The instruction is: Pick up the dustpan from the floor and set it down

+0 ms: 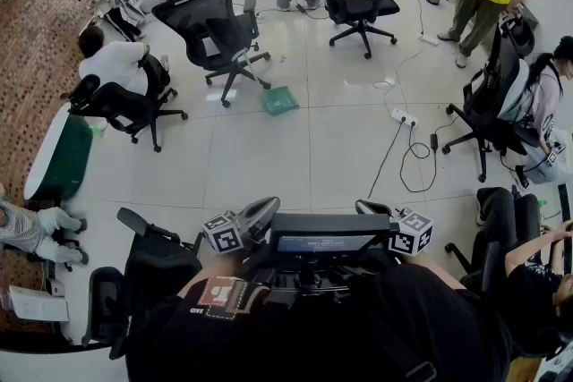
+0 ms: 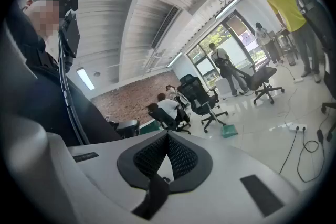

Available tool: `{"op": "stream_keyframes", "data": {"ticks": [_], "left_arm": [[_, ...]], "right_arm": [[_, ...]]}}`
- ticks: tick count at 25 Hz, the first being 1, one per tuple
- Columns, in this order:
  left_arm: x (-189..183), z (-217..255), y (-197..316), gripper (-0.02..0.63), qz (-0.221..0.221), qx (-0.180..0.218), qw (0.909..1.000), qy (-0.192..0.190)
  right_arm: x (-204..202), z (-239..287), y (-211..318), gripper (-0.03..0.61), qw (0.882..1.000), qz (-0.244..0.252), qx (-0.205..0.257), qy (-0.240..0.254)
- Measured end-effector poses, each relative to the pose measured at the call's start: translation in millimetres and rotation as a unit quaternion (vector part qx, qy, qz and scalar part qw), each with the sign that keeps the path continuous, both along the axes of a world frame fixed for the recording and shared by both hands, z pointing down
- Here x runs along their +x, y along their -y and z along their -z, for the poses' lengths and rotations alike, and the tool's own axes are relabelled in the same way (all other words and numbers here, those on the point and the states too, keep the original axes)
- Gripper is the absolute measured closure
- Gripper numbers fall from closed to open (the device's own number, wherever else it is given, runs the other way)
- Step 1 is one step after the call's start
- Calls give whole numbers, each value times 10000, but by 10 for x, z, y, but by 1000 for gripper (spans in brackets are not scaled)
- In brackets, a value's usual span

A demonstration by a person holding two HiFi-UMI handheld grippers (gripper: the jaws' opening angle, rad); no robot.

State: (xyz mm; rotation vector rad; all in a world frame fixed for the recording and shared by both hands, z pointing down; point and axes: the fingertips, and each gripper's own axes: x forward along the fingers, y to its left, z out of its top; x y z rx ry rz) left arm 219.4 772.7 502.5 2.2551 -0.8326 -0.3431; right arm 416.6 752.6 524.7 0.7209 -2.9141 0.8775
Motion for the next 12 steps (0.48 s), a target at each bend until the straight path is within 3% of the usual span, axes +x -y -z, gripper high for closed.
{"op": "stream_keyframes", "data": {"ticks": [6, 12], "left_arm": [[-228, -162, 181, 604, 115, -133, 9996, -228], [-1665, -162, 968, 604, 180, -2, 9983, -554]], "right_arm": [[-240, -117, 164, 569, 9995, 176, -82, -247], [-1590, -14, 872, 569, 9983, 75, 58, -583]]}}
